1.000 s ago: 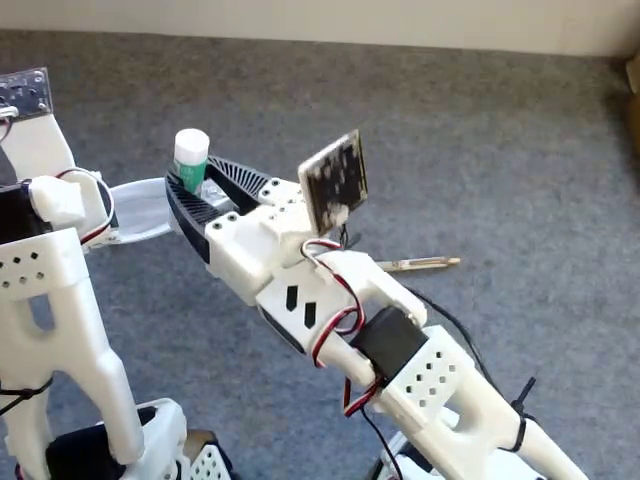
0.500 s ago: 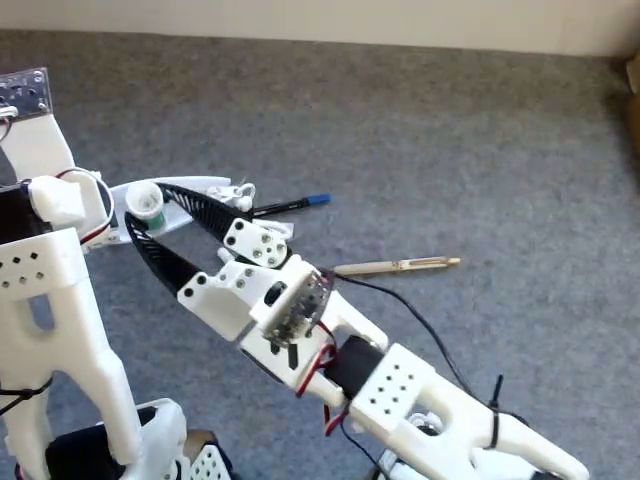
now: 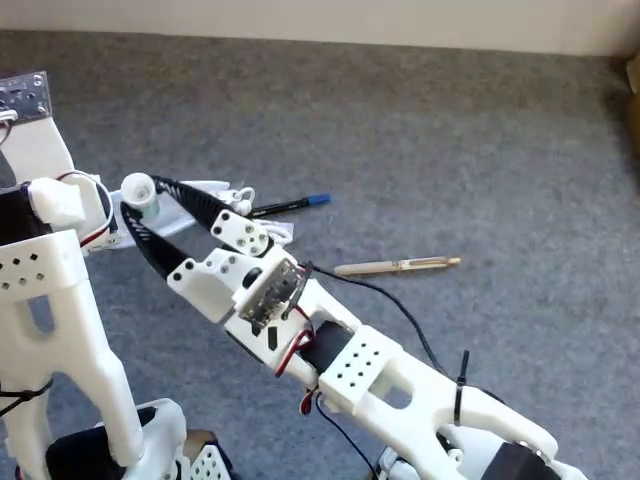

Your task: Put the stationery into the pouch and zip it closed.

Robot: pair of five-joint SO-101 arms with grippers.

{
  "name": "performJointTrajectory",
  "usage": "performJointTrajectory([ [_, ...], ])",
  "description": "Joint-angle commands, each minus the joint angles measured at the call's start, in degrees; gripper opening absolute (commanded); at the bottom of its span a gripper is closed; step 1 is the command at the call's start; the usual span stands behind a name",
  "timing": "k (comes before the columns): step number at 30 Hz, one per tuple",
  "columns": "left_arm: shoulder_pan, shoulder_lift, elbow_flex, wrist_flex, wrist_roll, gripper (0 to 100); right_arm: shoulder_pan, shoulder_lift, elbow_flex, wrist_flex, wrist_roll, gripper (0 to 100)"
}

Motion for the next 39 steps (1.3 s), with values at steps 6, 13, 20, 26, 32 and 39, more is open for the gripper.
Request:
performJointTrajectory([
  [6, -0.4, 0.04, 0.04, -0.88, 0.53, 1, 2.95, -0.13, -0.66, -1.63, 0.79, 0.4],
  [13, -0.4, 0.04, 0.04, -0.88, 0.53, 1, 3.3, -0.13, -0.22, -1.63, 0.79, 0.4],
  [20, -0.4, 0.04, -0.13, -0.88, 0.53, 1, 3.03, -0.04, -0.22, -1.27, 0.62, 8.0],
  [26, -0.4, 0.04, -0.22, -0.88, 0.53, 1, 2.95, -0.04, -0.22, -1.19, 0.62, 12.0],
  [32, -0.4, 0.04, -0.13, -0.88, 0.53, 1, 2.95, -0.13, -0.13, -1.19, 0.7, 12.0],
  [39, -0.4, 0.04, 0.04, -0.88, 0.53, 1, 0.48, -0.84, 0.04, -1.19, 0.7, 11.9],
])
